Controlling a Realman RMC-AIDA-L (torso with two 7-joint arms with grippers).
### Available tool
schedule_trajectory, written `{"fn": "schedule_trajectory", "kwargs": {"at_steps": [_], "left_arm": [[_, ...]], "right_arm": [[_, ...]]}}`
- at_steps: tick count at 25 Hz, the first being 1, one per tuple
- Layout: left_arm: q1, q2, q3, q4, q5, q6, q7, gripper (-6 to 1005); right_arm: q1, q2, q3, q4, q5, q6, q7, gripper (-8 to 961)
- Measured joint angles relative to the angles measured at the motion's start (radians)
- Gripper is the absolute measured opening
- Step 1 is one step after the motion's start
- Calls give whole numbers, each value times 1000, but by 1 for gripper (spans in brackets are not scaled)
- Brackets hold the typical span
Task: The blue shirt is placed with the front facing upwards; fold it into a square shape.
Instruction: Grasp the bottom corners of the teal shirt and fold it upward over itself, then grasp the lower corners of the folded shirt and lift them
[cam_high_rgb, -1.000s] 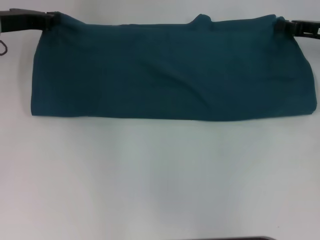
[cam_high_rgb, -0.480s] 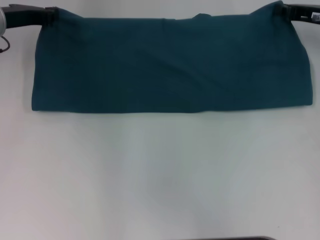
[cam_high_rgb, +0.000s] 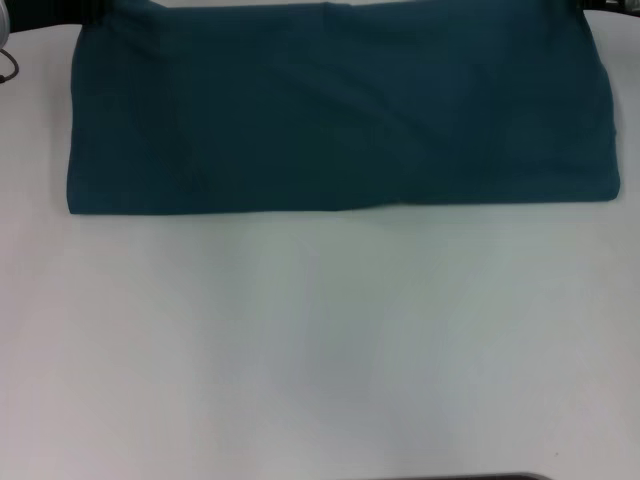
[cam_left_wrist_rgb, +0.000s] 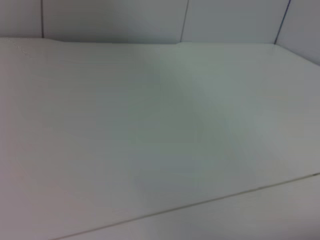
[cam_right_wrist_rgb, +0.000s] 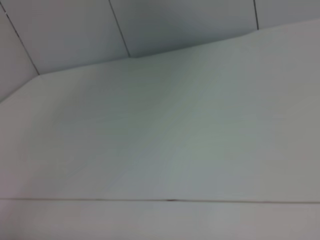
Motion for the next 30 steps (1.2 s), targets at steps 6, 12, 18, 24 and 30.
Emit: {"fn": "schedule_trajectory", "kwargs": {"at_steps": [6, 12, 18, 24, 30], "left_arm": [[-3, -8, -1, 9, -3, -31, 4, 35], [-5, -22, 0, 12, -3, -55, 10, 36], [-6, -52, 32, 8, -3, -109, 13, 36], [0, -100, 100, -9, -11, -233, 4, 80], [61, -132, 106, -127, -121, -253, 2, 212]], "right_arm": [[-2, 8, -36, 11, 46, 43, -21, 62], [0, 27, -40, 21, 48, 87, -44, 84], [3, 36, -53, 38, 57, 157, -48, 105], [5, 48, -70, 37, 101, 211, -115, 127], [-16, 48, -71, 11, 258, 229, -225, 210]]}}
